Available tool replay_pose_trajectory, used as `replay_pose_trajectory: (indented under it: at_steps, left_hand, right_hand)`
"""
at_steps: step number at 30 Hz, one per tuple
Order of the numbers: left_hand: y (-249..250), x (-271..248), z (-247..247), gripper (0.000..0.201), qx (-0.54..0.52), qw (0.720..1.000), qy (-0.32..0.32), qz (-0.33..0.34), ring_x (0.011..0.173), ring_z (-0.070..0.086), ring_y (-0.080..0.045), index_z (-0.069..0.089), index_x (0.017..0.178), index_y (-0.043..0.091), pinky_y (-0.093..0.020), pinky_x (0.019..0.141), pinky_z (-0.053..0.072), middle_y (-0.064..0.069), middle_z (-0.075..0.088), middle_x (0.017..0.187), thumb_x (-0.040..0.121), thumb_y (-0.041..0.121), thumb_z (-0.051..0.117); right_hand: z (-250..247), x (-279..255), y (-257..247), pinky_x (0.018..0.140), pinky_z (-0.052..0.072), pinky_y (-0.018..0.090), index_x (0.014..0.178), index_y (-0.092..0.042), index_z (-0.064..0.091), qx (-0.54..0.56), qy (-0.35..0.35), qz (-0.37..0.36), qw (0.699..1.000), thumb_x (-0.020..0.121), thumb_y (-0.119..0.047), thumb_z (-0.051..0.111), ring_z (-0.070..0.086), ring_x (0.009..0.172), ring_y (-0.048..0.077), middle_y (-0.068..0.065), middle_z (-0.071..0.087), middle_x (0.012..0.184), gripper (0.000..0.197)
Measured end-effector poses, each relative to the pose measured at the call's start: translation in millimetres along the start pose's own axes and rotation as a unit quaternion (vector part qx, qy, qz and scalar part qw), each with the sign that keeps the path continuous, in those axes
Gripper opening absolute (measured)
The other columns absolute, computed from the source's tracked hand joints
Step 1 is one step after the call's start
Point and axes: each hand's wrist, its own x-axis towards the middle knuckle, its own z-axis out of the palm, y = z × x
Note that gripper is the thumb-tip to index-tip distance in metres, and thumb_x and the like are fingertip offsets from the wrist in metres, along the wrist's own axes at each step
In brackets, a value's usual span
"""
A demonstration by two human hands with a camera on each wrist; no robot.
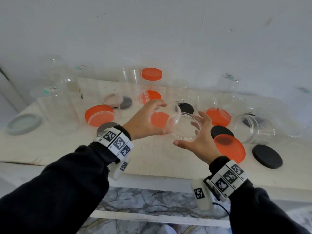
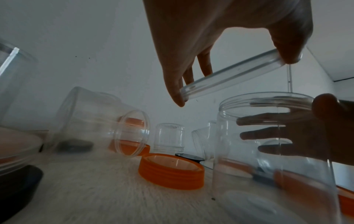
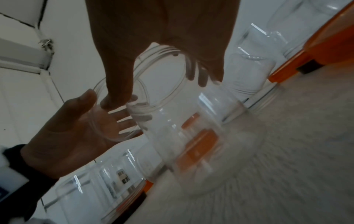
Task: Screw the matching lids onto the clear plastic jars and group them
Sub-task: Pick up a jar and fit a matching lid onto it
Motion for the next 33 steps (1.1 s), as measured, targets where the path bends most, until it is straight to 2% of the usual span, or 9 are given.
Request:
replay_pose_trajectory:
  at_steps: [2, 6, 8, 11, 16, 25, 27, 30, 33]
  left_hand:
    - [4.7, 3.5, 4.5, 0.088, 0.019, 1.0, -0.01, 0.012, 0.123, 0.038, -0.003, 0.041, 0.131, 0.023, -0.014, 0.1, 0.032, 0.011, 0.038, 0.135, 0.057, 0.058, 0.072]
    - [15.0, 11.9, 12.7, 0.083, 0.072, 0.996, -0.038, 0.037, 0.131, 0.033, -0.007, 0.042, 0.134, 0.021, -0.031, 0.111, 0.029, 0.004, 0.035, 0.144, 0.064, 0.046, 0.079]
    - [19.7, 16.1, 17.4, 0.086, 0.096, 0.992, -0.053, 0.057, 0.133, 0.028, -0.006, 0.043, 0.135, 0.02, -0.027, 0.111, 0.022, 0.002, 0.033, 0.147, 0.062, 0.048, 0.078]
    - [26.0, 22.1, 25.3, 0.086, 0.126, 0.986, -0.082, 0.077, 0.137, 0.024, -0.009, 0.043, 0.136, 0.02, -0.024, 0.111, 0.018, 0.001, 0.031, 0.149, 0.062, 0.048, 0.077]
    - [33.4, 30.9, 33.4, 0.081, 0.189, 0.972, -0.115, 0.078, 0.137, 0.023, -0.012, 0.042, 0.137, 0.021, -0.024, 0.109, 0.018, 0.002, 0.028, 0.151, 0.068, 0.045, 0.078]
    - [30.8, 33.2, 37.9, 0.081, 0.181, 0.975, -0.117, 0.061, 0.136, 0.021, -0.01, 0.041, 0.137, 0.024, -0.018, 0.102, 0.017, 0.006, 0.027, 0.15, 0.068, 0.046, 0.078]
    - [28.8, 33.1, 38.2, 0.087, 0.167, 0.977, -0.127, 0.045, 0.137, 0.019, -0.009, 0.037, 0.139, 0.024, -0.021, 0.107, 0.017, 0.006, 0.024, 0.152, 0.066, 0.046, 0.079]
    - [23.1, 29.7, 35.1, 0.113, 0.134, 0.981, -0.143, 0.012, 0.14, 0.015, -0.011, 0.02, 0.146, 0.021, -0.03, 0.114, 0.018, 0.003, 0.016, 0.155, 0.057, 0.048, 0.084]
    - [11.2, 20.3, 28.7, 0.12, 0.056, 0.989, -0.131, -0.04, 0.139, 0.018, -0.011, 0.009, 0.148, 0.018, -0.029, 0.114, 0.019, 0.002, 0.014, 0.154, 0.057, 0.036, 0.086]
  right_hand:
    - [-0.8, -0.3, 2.2, 0.097, 0.032, 0.02, 0.136, -0.027, 0.014, 0.011, -0.008, 0.01, 1.0, 0.042, -0.048, 0.09, 0.039, 0.126, 0.009, -0.002, 0.03, 0.141, 0.123]
    - [-1.6, 0.9, 11.0, 0.106, 0.036, 0.031, 0.128, -0.022, 0.027, 0.018, -0.019, 0.042, 0.999, 0.043, -0.041, 0.09, 0.041, 0.127, 0.009, -0.002, 0.04, 0.136, 0.108]
    - [-3.5, 1.7, 14.8, 0.104, 0.039, 0.031, 0.131, -0.016, 0.033, 0.017, -0.025, 0.052, 0.998, 0.043, -0.04, 0.092, 0.044, 0.124, 0.008, -0.003, 0.045, 0.132, 0.108]
    - [-5.0, 1.5, 14.7, 0.098, 0.039, 0.026, 0.13, -0.02, 0.031, 0.026, -0.026, 0.065, 0.997, 0.048, -0.027, 0.091, 0.044, 0.122, 0.009, -0.005, 0.045, 0.128, 0.102]
    - [-3.5, 0.0, 14.9, 0.099, 0.041, 0.029, 0.126, -0.028, 0.029, 0.024, -0.02, 0.07, 0.997, 0.041, -0.038, 0.088, 0.044, 0.121, 0.005, -0.017, 0.043, 0.122, 0.104]
    - [-2.9, 0.0, 16.1, 0.1, 0.042, 0.031, 0.125, -0.027, 0.029, 0.03, -0.014, 0.068, 0.997, 0.035, -0.046, 0.086, 0.044, 0.119, 0.003, -0.019, 0.042, 0.12, 0.108]
    - [-3.2, 0.2, 15.2, 0.1, 0.041, 0.029, 0.126, -0.026, 0.028, 0.027, -0.019, 0.071, 0.997, 0.039, -0.039, 0.087, 0.043, 0.121, 0.006, -0.018, 0.041, 0.12, 0.106]
    - [-9.9, 0.0, 10.4, 0.092, 0.036, 0.013, 0.136, -0.022, 0.018, 0.014, -0.053, 0.066, 0.996, 0.041, -0.041, 0.089, 0.035, 0.126, 0.007, -0.009, 0.032, 0.131, 0.12]
    - [-29.1, 0.7, 0.8, 0.106, 0.029, 0.024, 0.144, -0.025, 0.004, 0.034, -0.082, 0.072, 0.993, 0.047, -0.038, 0.09, 0.027, 0.131, 0.006, -0.004, 0.022, 0.146, 0.131]
